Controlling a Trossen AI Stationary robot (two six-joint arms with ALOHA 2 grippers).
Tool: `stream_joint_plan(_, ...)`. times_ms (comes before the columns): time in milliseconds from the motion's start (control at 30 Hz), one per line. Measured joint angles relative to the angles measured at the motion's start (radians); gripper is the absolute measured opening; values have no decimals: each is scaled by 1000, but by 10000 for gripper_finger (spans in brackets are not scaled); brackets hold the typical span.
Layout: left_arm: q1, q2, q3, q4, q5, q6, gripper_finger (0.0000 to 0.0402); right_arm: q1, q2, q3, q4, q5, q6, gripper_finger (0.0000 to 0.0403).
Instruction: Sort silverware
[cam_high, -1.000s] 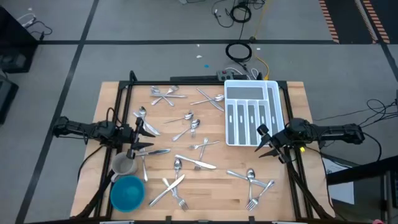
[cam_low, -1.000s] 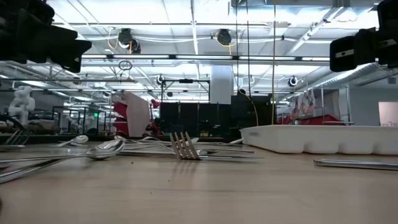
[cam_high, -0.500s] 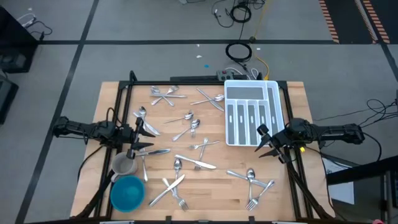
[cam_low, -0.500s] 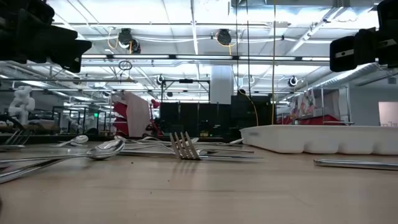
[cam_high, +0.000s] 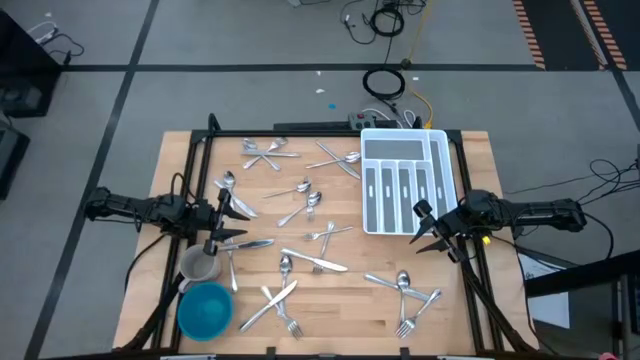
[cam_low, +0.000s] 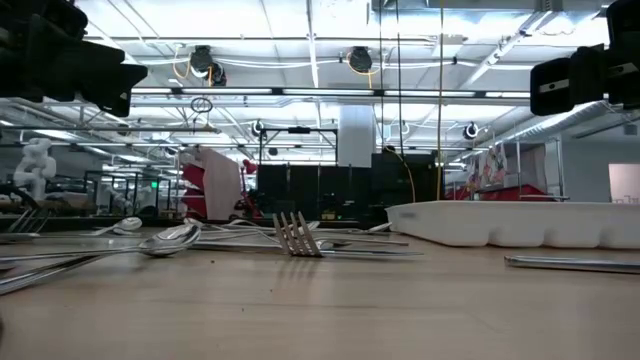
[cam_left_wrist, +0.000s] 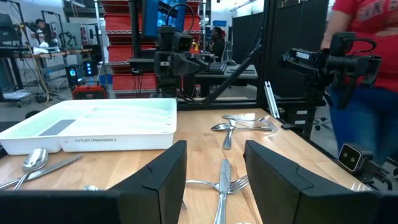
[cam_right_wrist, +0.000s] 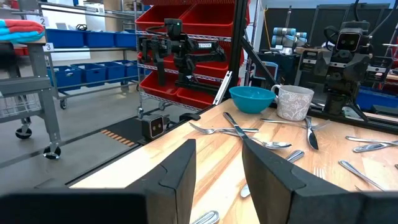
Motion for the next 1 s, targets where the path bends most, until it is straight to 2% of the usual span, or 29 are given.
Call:
stream_joint_plan(300,0,0,0,0,0,0,169,0,0,0,16,1,10,123)
stream_joint_plan(500,0,0,0,0,0,0,169,0,0,0,83,23,217,123)
stream_joint_plan(600,0,0,0,0,0,0,169,0,0,0,117,160,396,123)
stream_joint_plan(733,0,0,0,0,0,0,169,0,0,0,204,452,643,123)
stream_joint_plan(833,0,0,0,14,-9,10,169,0,0,0,333,659,786,123)
stream_joint_plan(900,0,0,0,87,-23,26,169,-1,0,0,428,736,846,123)
stream_joint_plan(1000,0,0,0,233,-11,-26,169,0,0,0,522,761,816,123)
